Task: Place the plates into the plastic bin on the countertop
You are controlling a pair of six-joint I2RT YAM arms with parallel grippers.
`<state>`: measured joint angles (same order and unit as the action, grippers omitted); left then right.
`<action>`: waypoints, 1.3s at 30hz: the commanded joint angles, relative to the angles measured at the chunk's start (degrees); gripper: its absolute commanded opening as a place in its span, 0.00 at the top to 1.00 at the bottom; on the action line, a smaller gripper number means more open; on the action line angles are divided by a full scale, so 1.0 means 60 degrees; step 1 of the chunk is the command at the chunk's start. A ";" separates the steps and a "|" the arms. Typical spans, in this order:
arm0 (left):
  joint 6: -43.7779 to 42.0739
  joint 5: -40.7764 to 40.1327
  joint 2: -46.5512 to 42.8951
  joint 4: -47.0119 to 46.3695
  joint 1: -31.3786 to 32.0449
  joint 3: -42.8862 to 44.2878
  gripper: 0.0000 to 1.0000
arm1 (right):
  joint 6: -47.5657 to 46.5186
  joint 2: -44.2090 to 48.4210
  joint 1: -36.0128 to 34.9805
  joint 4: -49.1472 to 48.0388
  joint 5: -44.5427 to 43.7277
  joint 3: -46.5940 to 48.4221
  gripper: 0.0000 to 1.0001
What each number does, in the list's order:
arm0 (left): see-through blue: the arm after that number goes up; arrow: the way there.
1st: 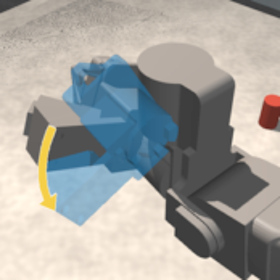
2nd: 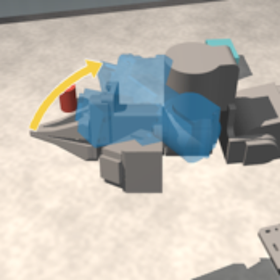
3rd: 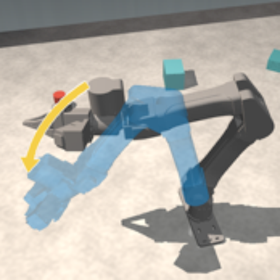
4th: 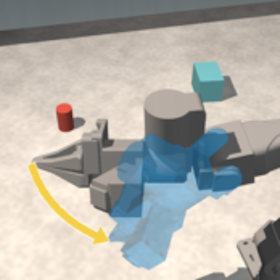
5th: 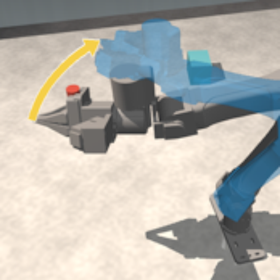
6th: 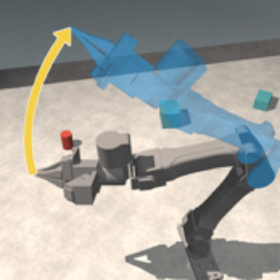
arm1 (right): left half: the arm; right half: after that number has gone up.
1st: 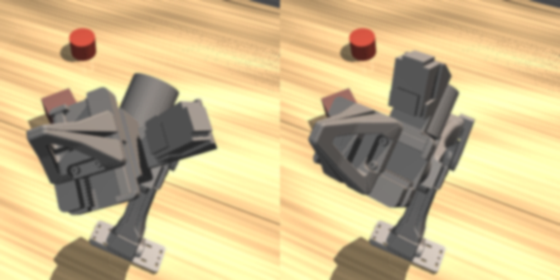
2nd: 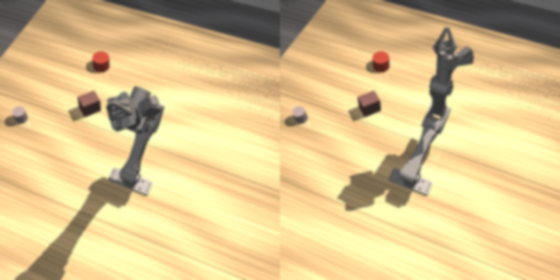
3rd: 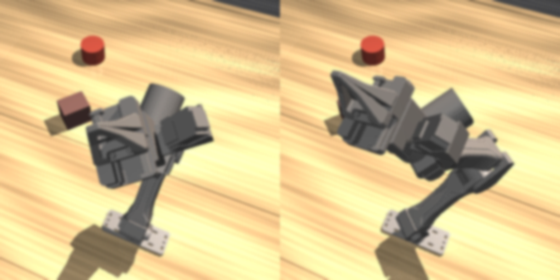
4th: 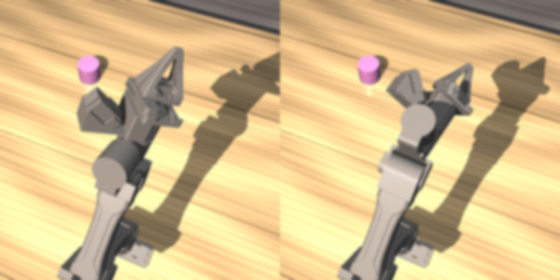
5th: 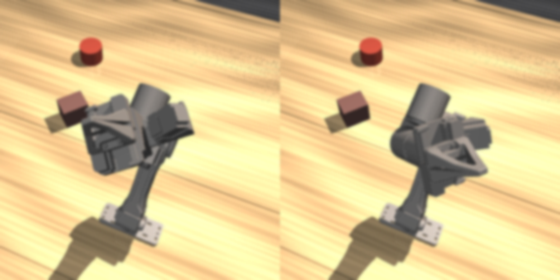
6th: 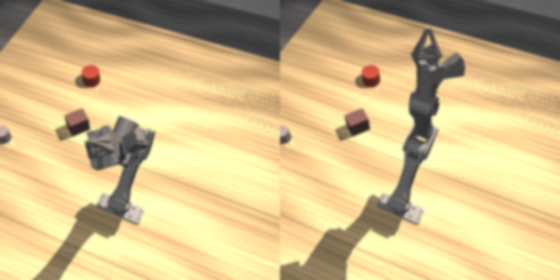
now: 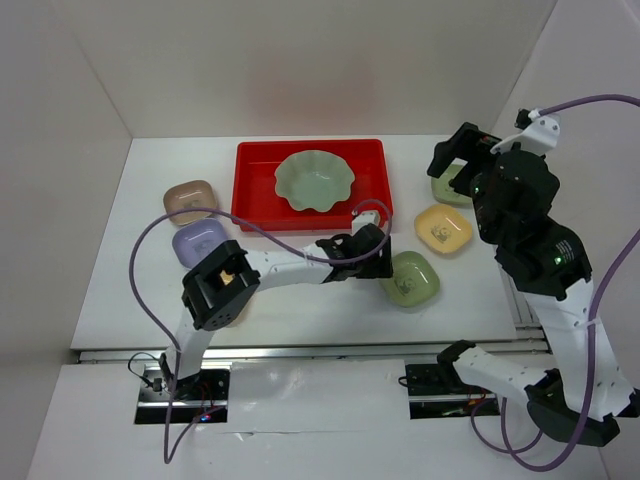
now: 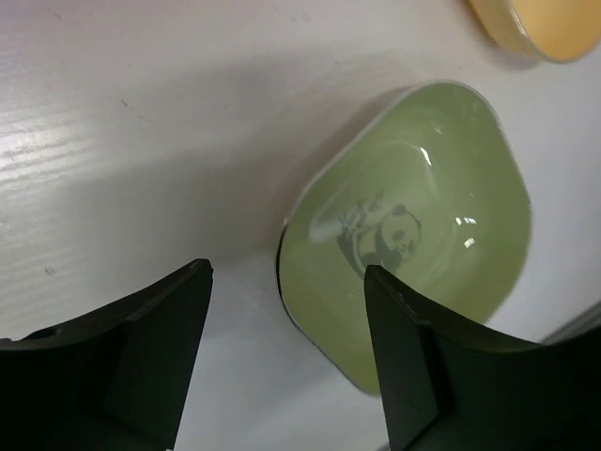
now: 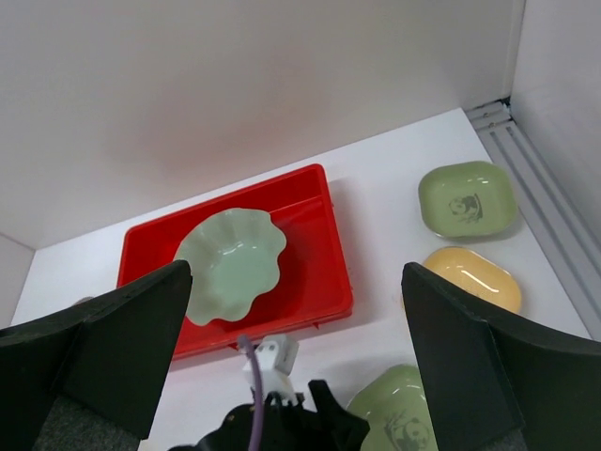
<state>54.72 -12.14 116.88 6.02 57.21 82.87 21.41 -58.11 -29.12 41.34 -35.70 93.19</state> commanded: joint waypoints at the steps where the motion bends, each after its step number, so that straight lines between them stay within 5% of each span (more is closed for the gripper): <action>1: 0.0343 -0.0628 0.0702 0.0855 0.0045 0.0908 0.22 | -0.0023 0.0294 -0.0068 0.0069 0.0309 0.0025 0.00; 10: 0.0124 -0.1154 0.1700 0.1559 0.0045 0.1832 0.43 | -0.0111 0.0807 -0.0068 -0.0211 0.0721 -0.0253 0.00; 17: 0.0123 -0.1738 0.1454 0.2510 0.0133 0.1847 0.98 | -0.0199 0.0983 -0.0068 -0.0299 0.0809 -0.0341 0.00; 25: -0.1589 -0.0995 -0.0860 0.3053 0.0440 0.0632 1.00 | -0.0199 0.0983 -0.0068 -0.0386 0.0896 -0.0151 0.00; 31: -0.1328 -0.1666 -0.2588 0.4912 0.0440 0.1026 1.00 | -0.0287 0.0778 -0.0068 -0.0386 0.0999 0.0172 0.00; 39: -0.0433 -0.2005 -0.3074 0.6379 -0.2003 0.2359 1.00 | -0.0287 0.0778 -0.0068 -0.0592 0.1087 0.0391 0.00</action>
<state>49.76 -21.41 99.83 40.12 51.55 94.61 20.49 -53.45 -29.12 40.69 -29.54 92.77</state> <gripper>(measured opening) 0.146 0.999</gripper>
